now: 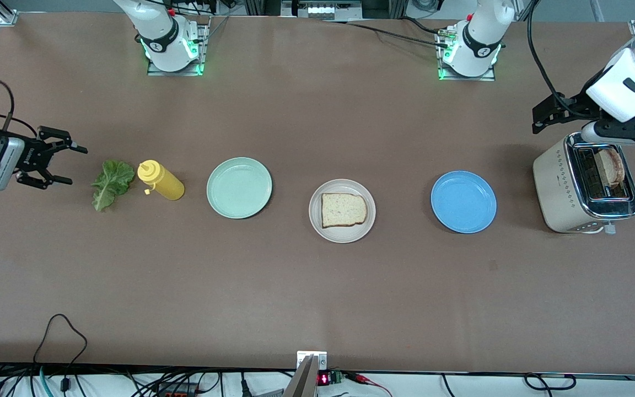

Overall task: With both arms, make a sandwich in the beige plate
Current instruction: 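Set the yellow bottle down and open the right gripper, then raise the right gripper and move it over the lettuce leaf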

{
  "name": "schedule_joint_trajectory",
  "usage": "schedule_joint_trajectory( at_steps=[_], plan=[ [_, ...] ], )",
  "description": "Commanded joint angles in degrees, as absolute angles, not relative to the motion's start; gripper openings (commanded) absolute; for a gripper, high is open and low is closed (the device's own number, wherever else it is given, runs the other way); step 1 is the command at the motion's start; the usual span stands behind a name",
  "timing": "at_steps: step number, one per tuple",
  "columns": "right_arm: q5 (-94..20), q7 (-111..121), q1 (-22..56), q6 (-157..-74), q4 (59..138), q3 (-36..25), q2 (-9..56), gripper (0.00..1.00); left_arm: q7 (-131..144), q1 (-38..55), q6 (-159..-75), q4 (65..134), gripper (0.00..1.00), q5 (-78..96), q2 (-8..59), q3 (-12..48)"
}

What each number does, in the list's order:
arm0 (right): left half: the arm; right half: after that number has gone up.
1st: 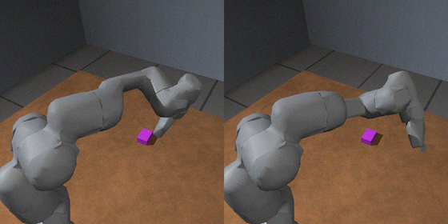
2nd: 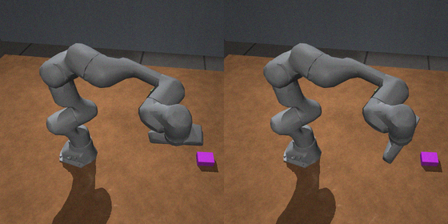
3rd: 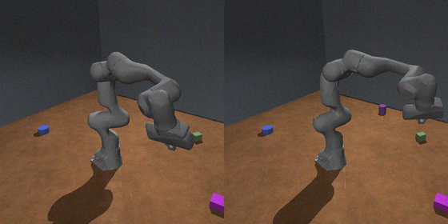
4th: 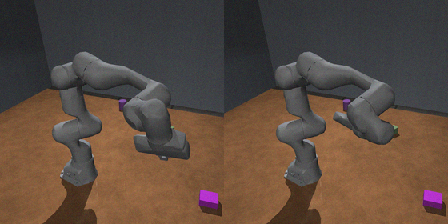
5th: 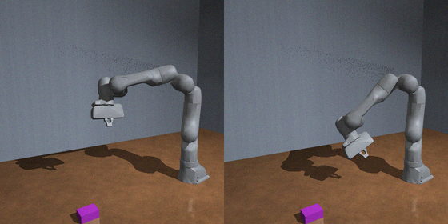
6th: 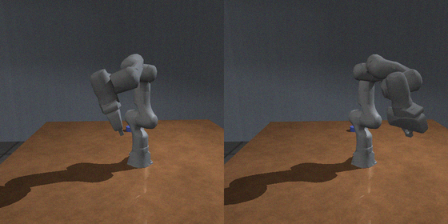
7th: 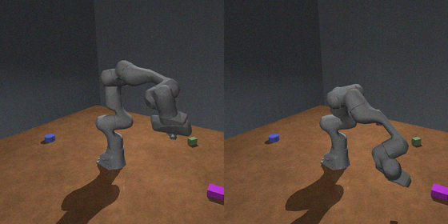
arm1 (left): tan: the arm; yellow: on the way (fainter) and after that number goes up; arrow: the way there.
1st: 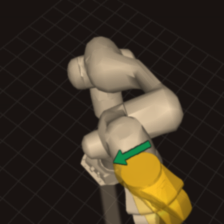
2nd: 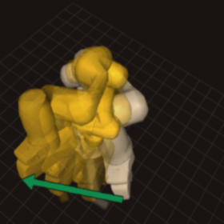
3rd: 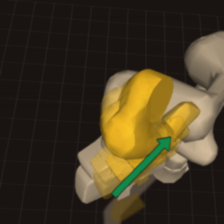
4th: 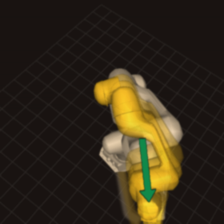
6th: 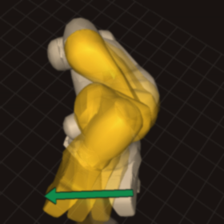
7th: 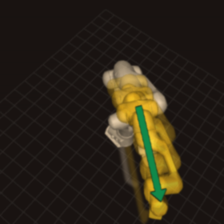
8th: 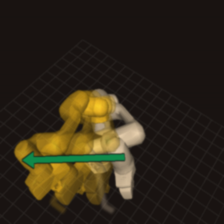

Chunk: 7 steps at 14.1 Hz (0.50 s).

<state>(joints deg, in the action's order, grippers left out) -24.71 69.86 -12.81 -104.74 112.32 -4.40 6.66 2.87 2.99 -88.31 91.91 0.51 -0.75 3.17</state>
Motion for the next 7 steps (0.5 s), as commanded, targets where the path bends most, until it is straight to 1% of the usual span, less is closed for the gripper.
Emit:
schedule_joint_trajectory(
  at_steps=[1, 5, 7],
  plan=[
    [-14.2, 49.5, -5.8, -105.1, 110.1, -4.3, 2.5, 1.0, 2.1, 3.0, -87.4, 90.2, 1.0, 1.7, 0.0, 3.1],
    [-8.4, 36.1, -3.4, -102.9, 105.4, -4.2, 2.3, 1.0, 2.2, 3.0, -87.4, 90.2, 1.0, 1.7, 0.0, 3.1],
    [-4.9, 26.2, -0.1, -99.3, 101.9, -4.7, 2.2, 1.0, 2.1, 3.3, -87.5, 89.0, 1.0, 1.5, 0.5, 3.1]
  ],
)
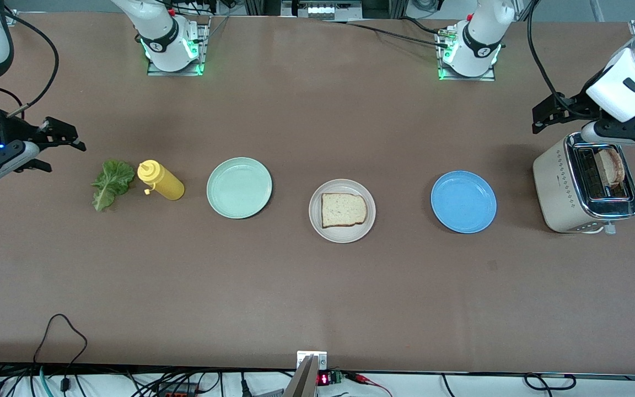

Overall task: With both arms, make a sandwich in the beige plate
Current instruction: 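Raise the right gripper and move it over the lettuce leaf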

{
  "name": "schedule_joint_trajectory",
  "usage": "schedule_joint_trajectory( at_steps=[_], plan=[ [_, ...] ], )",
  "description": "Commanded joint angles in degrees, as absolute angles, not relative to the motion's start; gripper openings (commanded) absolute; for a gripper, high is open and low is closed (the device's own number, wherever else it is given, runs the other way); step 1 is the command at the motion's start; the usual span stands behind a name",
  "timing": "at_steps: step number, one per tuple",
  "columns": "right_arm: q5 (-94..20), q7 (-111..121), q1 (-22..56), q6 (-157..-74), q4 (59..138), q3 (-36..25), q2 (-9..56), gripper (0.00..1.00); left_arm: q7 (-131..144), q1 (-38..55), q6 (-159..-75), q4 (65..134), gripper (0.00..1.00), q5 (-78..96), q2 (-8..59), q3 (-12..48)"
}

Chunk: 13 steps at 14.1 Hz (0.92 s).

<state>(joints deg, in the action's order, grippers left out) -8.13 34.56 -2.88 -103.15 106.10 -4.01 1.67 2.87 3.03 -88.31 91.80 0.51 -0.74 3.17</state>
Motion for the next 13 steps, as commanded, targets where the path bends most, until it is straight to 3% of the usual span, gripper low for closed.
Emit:
schedule_joint_trajectory(
  at_steps=[1, 13],
  plan=[
    [-4.1, 21.3, 0.2, -97.8, 100.0, -4.4, 2.3, 1.0, 2.2, 3.3, -87.3, 88.9, 1.0, 1.5, 0.8, 3.1],
    [-0.8, 4.6, -0.1, -94.6, 96.8, 1.8, 0.5, 1.0, 2.2, 3.3, -87.3, 88.8, 1.0, 1.6, 0.9, 3.2]
  ],
)
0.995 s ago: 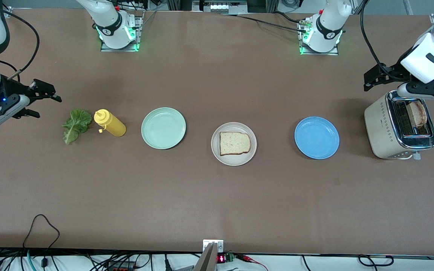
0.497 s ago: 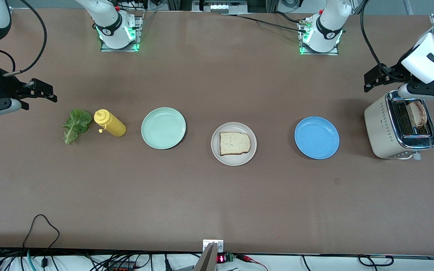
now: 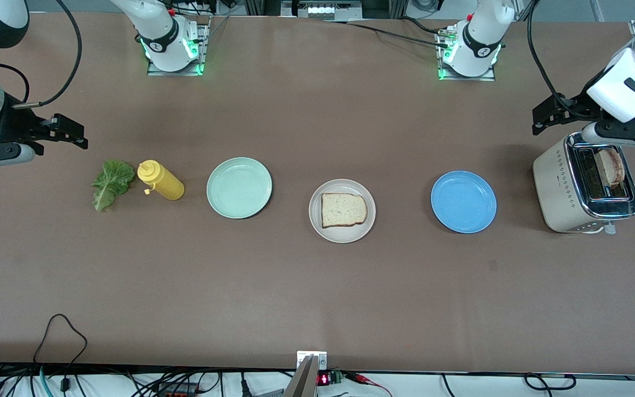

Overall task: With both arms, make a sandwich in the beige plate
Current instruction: 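Raise the right gripper and move it over the lettuce leaf, then lower the right gripper and grasp the green lettuce leaf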

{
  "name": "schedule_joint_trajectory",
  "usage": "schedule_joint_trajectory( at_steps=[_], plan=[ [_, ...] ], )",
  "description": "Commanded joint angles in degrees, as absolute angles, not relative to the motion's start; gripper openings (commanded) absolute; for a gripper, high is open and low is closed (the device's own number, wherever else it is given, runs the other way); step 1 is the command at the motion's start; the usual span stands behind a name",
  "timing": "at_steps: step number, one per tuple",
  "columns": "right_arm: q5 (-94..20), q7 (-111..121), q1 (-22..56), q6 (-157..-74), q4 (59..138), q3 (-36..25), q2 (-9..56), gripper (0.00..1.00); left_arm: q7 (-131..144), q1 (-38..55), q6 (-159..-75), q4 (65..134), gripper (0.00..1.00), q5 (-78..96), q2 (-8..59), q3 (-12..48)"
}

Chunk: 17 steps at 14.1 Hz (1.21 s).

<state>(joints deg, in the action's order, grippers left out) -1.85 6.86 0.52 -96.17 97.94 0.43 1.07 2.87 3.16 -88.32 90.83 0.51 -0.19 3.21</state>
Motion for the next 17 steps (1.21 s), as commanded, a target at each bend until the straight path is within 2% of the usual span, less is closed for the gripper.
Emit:
schedule_joint_trajectory(
  at_steps=[1, 8, 11, 14, 17],
  plan=[
    [-0.8, 4.0, -0.2, -94.2, 96.4, 2.2, 0.5, 1.0, 2.2, 3.3, -87.3, 88.8, 1.0, 1.5, 0.9, 3.2],
    [3.4, 6.8, -5.1, -95.5, 100.2, 1.6, 3.2, 1.0, 2.2, 3.3, -87.3, 88.8, 1.0, 1.6, 0.8, 3.2],
    [5.3, 6.9, -6.3, -103.1, 104.2, 0.5, 6.4, 1.0, 2.2, 3.3, -87.1, 88.8, 1.0, 1.6, 0.8, 3.2],
    [5.4, 8.9, -6.2, -114.5, 110.1, -2.4, 9.8, 1.0, 2.2, 3.3, -86.3, 88.7, 1.0, 1.6, 0.9, 3.2],
    [5.4, 10.5, -6.2, -120.4, 110.9, -4.2, 14.8, 1.0, 2.2, 3.2, -86.1, 88.7, 1.0, 1.5, 0.8, 4.7]
  ],
)
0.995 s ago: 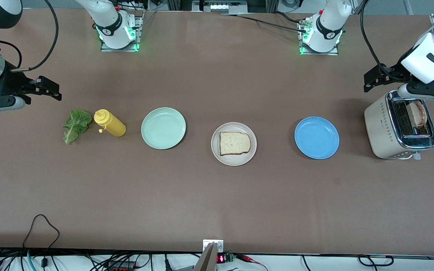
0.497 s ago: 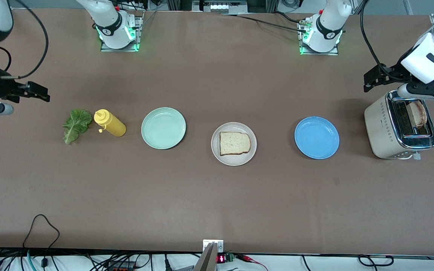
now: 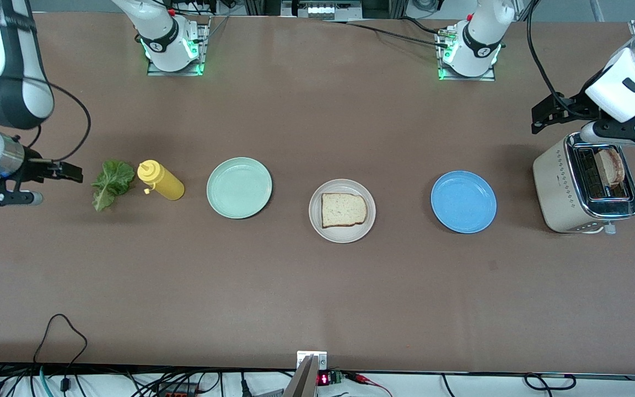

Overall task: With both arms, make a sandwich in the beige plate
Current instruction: 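Lower the right gripper and grasp the green lettuce leaf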

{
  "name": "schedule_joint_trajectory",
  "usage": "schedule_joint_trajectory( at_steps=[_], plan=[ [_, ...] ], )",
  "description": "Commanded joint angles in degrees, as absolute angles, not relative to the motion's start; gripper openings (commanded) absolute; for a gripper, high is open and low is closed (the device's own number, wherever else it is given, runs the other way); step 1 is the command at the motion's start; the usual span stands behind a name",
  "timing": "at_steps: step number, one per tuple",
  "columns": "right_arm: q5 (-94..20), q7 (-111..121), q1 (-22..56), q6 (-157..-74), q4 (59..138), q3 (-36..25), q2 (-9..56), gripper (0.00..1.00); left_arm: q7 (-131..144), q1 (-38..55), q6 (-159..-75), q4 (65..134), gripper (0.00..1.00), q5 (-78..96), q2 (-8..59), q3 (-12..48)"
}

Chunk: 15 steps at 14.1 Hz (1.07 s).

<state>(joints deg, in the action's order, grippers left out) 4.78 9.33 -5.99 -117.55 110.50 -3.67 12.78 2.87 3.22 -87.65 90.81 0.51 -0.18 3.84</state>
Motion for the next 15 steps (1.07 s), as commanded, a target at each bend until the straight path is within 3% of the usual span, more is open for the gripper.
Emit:
schedule_joint_trajectory(
  at_steps=[1, 7, 11, 13, 15],
  plan=[
    [5.4, 10.5, -6.2, -122.2, 111.0, -4.6, 16.7, 1.0, 2.2, 3.2, -86.1, 88.7, 1.0, 1.5, 0.8, 4.6],
    [5.4, 11.0, -6.5, -136.9, 116.2, -4.7, 23.6, 1.0, 2.2, 3.1, -86.1, 88.6, 1.0, 1.5, 0.9, 4.6],
    [5.4, 11.4, -6.6, -139.7, 117.1, -4.7, 26.0, 1.0, 2.2, 3.1, -86.1, 88.6, 1.0, 1.5, 0.9, 4.7],
    [5.4, 12.1, -6.7, -140.0, 117.5, -4.7, 26.5, 0.86, 2.2, 3.1, -86.1, 88.7, 1.0, 1.4, 0.9, 4.6],
    [5.4, 13.7, -7.2, -140.0, 117.5, -4.7, 27.2, 0.65, 2.2, 2.8, -86.1, 88.6, 1.0, 1.4, 0.9, 4.6]
  ],
)
